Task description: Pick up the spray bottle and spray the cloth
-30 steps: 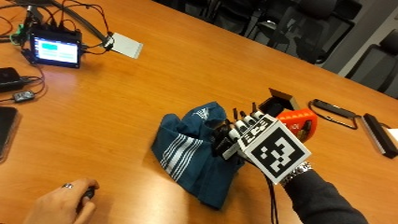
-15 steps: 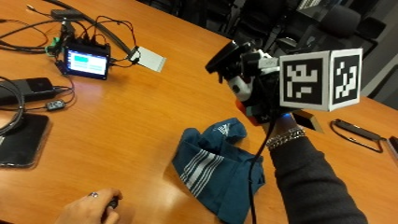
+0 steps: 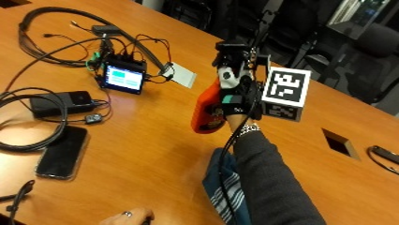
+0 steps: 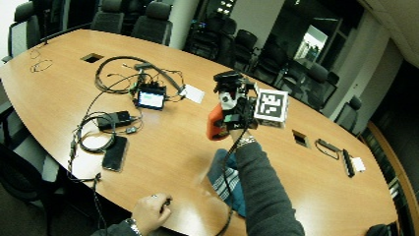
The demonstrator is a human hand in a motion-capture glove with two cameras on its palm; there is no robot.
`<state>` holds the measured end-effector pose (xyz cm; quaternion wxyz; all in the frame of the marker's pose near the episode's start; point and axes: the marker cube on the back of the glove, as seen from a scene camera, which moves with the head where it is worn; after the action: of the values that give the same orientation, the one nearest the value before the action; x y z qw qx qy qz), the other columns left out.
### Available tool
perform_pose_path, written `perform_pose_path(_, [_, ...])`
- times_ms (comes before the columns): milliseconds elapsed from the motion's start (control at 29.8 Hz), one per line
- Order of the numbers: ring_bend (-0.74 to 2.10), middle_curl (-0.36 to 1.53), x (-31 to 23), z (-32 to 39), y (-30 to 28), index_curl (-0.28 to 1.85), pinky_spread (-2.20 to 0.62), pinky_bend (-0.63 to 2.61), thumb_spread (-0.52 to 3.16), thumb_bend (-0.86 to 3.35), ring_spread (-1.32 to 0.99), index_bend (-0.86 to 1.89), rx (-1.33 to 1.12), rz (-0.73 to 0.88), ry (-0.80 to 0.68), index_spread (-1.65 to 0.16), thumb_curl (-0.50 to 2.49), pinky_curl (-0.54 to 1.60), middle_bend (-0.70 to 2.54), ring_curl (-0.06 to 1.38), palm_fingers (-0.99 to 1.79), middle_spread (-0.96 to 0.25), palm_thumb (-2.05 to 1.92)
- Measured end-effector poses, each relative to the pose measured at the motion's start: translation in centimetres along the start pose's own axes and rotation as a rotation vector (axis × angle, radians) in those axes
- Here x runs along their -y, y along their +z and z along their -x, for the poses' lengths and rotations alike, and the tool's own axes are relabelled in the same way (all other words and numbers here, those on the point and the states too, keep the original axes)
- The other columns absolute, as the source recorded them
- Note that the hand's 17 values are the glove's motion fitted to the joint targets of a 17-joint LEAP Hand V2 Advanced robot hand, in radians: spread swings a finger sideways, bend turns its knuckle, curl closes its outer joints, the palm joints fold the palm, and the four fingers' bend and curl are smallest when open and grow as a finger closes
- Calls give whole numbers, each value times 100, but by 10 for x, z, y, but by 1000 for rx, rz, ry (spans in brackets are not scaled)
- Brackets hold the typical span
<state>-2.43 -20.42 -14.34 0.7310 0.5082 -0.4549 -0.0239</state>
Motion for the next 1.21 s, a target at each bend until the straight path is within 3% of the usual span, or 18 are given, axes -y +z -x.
perform_pose_path(134, [74,57,-14,-40,8,48,-26,55,109,-1,-15,17,60,11,162,-28,56,44,54,48,122,-19,80])
perform_pose_path(335, [72,56,-31,-69,18,48,-25,49,114,-1,-15,16,111,-19,248,-28,54,43,53,48,120,-18,82])
perform_pose_path(671, [69,56,-41,-70,-11,47,-25,46,118,-1,-16,15,35,-113,198,-27,51,42,51,47,121,-19,82])
perform_pose_path(1207, [69,57,-49,-73,-5,43,-29,49,125,-2,-20,14,-34,-94,213,-29,47,44,50,49,119,-21,75])
